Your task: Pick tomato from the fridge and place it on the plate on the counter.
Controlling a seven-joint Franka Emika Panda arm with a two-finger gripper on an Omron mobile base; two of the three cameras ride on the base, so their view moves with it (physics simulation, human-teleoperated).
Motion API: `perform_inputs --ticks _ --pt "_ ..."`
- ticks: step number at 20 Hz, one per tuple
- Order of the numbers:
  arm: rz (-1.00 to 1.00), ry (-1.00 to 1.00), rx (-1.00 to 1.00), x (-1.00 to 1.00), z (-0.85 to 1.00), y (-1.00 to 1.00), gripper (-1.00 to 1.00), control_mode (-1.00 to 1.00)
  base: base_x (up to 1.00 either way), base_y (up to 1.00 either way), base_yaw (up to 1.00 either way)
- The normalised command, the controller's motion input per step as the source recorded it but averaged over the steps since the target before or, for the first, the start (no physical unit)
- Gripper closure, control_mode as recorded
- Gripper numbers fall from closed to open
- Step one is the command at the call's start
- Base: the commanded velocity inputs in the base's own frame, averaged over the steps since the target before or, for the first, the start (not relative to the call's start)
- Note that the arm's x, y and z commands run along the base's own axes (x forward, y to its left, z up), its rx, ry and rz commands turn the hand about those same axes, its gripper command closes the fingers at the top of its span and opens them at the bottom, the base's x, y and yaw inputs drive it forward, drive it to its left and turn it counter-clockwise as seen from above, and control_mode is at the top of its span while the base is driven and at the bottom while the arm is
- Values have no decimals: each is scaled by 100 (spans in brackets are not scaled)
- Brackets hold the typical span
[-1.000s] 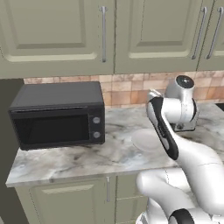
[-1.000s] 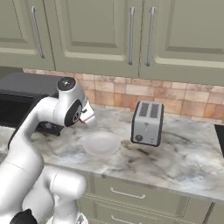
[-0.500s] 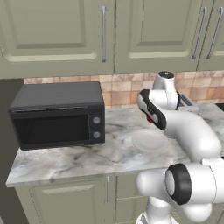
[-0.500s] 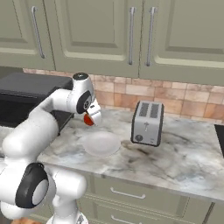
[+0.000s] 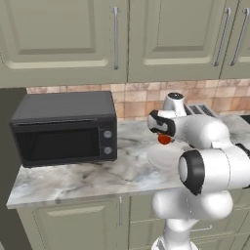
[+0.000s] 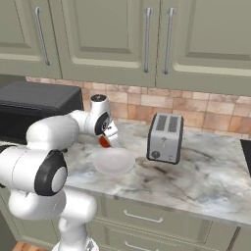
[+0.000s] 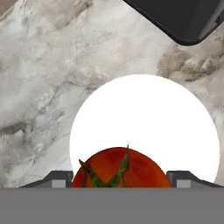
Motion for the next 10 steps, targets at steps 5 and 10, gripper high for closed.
perform_inputs --ticks 5,10 --pt "0 0 0 9 -62 -11 100 -100 0 0 0" --pt "0 0 0 0 -53 -12 100 -100 0 0 0"
